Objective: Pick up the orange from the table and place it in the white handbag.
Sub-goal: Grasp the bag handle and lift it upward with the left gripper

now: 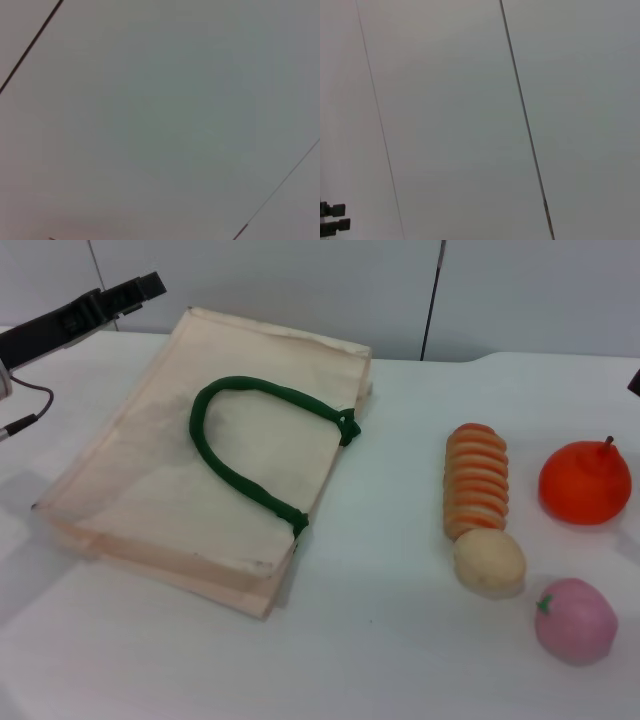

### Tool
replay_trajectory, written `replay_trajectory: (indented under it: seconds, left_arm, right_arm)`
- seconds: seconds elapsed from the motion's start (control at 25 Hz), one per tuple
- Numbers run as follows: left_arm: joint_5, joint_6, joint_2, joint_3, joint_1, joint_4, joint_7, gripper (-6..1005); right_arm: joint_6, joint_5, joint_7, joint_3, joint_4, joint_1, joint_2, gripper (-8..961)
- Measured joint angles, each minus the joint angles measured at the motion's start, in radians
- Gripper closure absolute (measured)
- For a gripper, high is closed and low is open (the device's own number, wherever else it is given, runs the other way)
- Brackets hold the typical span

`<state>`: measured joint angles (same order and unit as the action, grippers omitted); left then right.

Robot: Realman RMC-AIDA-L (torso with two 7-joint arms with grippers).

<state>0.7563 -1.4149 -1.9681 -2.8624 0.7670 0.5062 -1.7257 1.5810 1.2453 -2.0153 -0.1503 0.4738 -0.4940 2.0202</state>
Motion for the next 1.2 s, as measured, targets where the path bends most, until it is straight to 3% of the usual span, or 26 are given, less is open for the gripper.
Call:
replay_trajectory:
  seconds: [0.64, 1.2]
  left_arm:
    - [-0.018, -0.006, 0.002, 0.0, 0.003, 0.007, -0.035, 395]
    - [-0.395, -0.019, 0.059, -0.001, 0.113, 0.091, -0.346, 395]
  right_arm:
    - [0.0, -0.001, 0.0, 0.0, 0.004, 0.0, 0.0, 59]
    - [-0.001, 0.0, 0.0, 0.0, 0.008, -0.009, -0.001, 59]
